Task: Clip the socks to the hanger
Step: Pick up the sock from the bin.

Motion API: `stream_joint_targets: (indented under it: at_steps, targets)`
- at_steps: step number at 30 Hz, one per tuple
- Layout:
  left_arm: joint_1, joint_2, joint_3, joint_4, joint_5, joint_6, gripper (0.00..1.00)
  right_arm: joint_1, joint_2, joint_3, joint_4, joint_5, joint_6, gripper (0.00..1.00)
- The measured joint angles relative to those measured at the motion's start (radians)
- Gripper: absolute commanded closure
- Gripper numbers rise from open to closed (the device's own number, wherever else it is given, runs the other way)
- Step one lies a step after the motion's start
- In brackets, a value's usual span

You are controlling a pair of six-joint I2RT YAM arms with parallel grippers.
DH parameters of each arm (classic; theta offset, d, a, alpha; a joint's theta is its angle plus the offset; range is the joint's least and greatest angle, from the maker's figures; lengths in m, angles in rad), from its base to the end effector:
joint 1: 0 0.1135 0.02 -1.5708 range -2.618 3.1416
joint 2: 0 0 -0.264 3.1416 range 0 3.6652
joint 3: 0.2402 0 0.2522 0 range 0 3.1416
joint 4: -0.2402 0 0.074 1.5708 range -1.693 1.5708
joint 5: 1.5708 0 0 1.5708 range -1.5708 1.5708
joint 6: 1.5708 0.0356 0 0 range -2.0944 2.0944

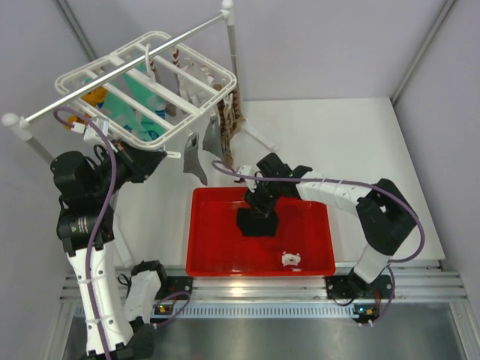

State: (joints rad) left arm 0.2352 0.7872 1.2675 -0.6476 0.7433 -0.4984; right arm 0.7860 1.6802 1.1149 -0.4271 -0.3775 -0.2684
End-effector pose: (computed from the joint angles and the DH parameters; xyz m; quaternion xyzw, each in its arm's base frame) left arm 0.1242 0.0050 0.4502 -0.0363 0.7483 -0.3539 0.5599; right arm 0.2355 0.2543 0.2057 -0.5199 0.7867 0.2455 0.2248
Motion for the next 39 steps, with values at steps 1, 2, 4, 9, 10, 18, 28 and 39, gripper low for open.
stream_joint_targets:
  at_steps: [1, 2, 4, 9, 10, 18, 28, 39]
  targets:
    - [0.000, 0.000, 0.000, 0.000, 0.000, 0.000, 1.00, 0.001, 0.016, 0.000, 0.001, 0.000, 0.002, 0.55]
    - [0.000, 0.000, 0.000, 0.000, 0.000, 0.000, 1.00, 0.002, 0.031, 0.000, 0.000, 0.000, 0.003, 0.55]
    - [0.000, 0.000, 0.000, 0.000, 0.000, 0.000, 1.00, 0.002, 0.055, 0.000, 0.000, 0.000, 0.003, 0.55]
    - [0.000, 0.000, -0.001, 0.001, 0.000, 0.001, 1.00, 0.002, 0.081, 0.000, -0.001, -0.013, 0.001, 0.76]
    - [0.000, 0.000, -0.002, 0.001, 0.000, 0.001, 1.00, 0.002, 0.082, 0.000, -0.001, -0.017, -0.001, 0.85]
    - [0.000, 0.000, -0.002, 0.001, 0.000, 0.003, 1.00, 0.003, 0.082, 0.000, -0.001, -0.040, -0.001, 1.00]
    - [0.000, 0.000, -0.003, 0.001, 0.000, 0.003, 1.00, 0.000, -0.067, -0.001, -0.006, -0.068, 0.027, 1.00]
    - [0.000, 0.000, -0.003, 0.001, 0.001, 0.002, 1.00, -0.023, -0.388, 0.023, 0.019, -0.099, 0.102, 1.00]
